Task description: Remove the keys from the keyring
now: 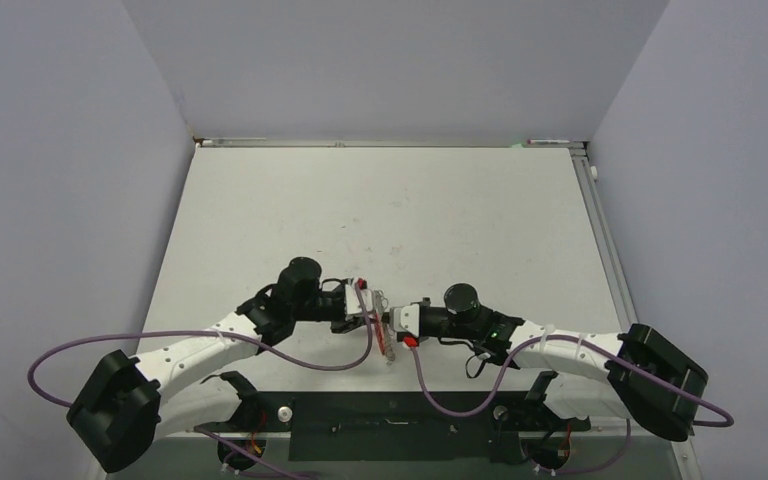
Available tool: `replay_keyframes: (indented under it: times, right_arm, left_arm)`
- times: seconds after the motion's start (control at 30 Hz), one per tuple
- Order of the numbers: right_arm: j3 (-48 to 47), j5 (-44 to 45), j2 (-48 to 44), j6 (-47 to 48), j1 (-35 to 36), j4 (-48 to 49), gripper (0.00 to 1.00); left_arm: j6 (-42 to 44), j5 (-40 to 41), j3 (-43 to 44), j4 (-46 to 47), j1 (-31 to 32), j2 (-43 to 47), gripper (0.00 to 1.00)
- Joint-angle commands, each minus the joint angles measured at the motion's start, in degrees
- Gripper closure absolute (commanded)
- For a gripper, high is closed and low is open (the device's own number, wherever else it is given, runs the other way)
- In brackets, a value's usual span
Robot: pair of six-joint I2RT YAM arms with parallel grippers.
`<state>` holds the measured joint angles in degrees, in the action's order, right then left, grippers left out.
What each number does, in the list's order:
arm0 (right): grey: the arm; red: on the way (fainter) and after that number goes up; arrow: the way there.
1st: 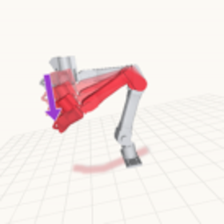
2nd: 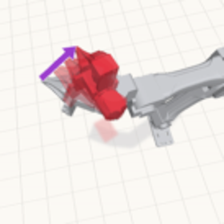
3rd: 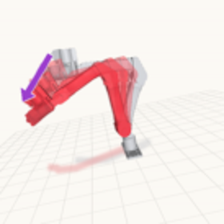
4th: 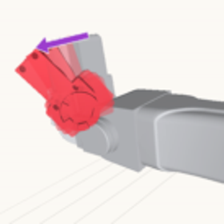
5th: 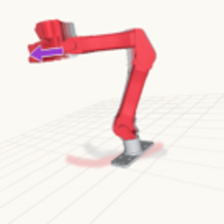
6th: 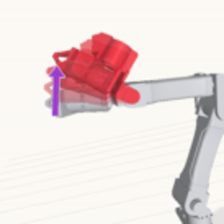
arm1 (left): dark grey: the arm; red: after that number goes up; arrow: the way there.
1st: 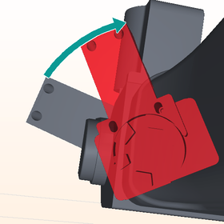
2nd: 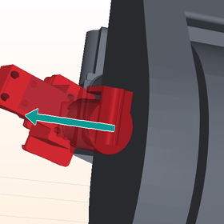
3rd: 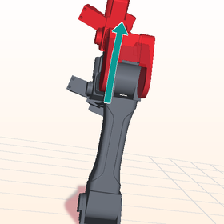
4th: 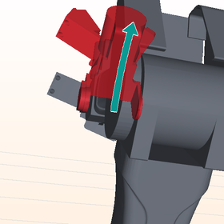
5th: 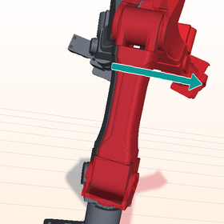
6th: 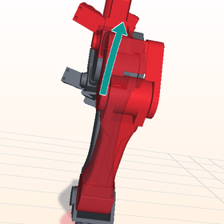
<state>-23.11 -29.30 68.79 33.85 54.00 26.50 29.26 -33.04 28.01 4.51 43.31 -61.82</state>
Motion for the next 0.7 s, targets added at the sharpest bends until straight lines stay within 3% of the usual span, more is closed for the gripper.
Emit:
replay_keyframes:
  times: [0.0,0.27,0.67]
  right_arm:
    - [2.54,-2.25,-2.56,-1.6,-1.89,12.17,0.95]
    - [5.54,-6.11,-2.96,-4.75,-5.34,21.12,0.95]
    - [8.62,-10.95,-1.84,-9.78,-7.77,31.58,0.95]
  left_arm:
    - [-6.76,-7.66,3.01,1.1,-4.13,-0.21,0.63]
    - [-8.85,-15.34,3.4,4.14,-7.26,-3.85,0.65]
    - [-13.14,-16.3,4.12,9.29,-7.72,-6.5,0.65]
